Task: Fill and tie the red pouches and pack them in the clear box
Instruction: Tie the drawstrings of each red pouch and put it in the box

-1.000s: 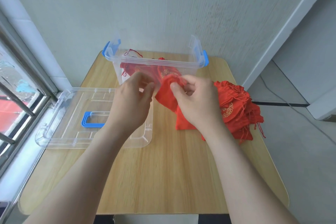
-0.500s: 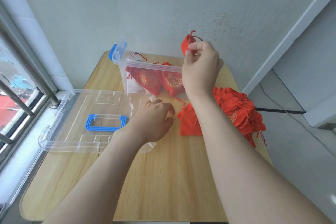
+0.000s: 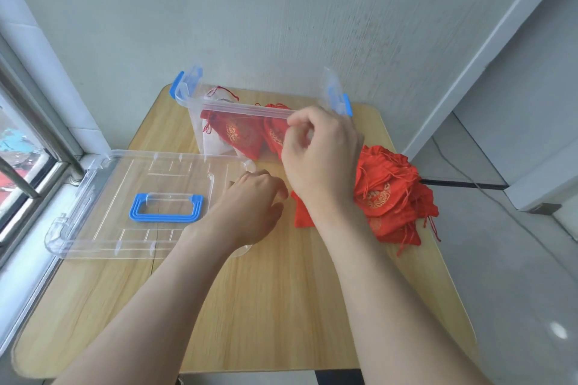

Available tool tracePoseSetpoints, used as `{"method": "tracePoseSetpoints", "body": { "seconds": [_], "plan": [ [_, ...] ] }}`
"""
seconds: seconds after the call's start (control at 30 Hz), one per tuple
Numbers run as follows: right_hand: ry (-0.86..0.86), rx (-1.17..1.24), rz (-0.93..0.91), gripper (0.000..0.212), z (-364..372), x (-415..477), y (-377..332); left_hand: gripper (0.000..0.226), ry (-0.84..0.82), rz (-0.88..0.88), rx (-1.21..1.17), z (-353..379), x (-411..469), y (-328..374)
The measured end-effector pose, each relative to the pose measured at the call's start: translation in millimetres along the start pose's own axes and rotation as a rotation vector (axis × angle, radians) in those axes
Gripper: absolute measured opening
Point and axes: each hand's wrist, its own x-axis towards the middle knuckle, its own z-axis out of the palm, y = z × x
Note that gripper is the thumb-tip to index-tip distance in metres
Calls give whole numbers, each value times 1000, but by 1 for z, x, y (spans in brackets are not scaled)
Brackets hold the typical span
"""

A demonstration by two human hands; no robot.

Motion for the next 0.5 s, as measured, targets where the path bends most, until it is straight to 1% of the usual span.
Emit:
{"method": "tracePoseSetpoints", "body": {
  "seconds": [0.07,0.13,0.17,0.23,0.37,0.5],
  "plan": [
    [-47,-69,154,19,-12,-14,15,29,19,-20,52,4,-1,3],
    [-133,-170,340,20,-21,-28,33,30,38,-17,48,8,-2,8],
    [-169,-214,387,23,-23,-34,41,32,40,-21,34,10,-3,9],
    [-244,-270,377,30,-27,-46,52,39,47,-33,21,14,-3,12],
    [-422,-419,254,40,-22,-48,53,50,103,-42,20,17,-4,18],
    [-495,-486,207,45,-18,-37,44,50,103,-47,20,18,-2,19]
  ]
}}
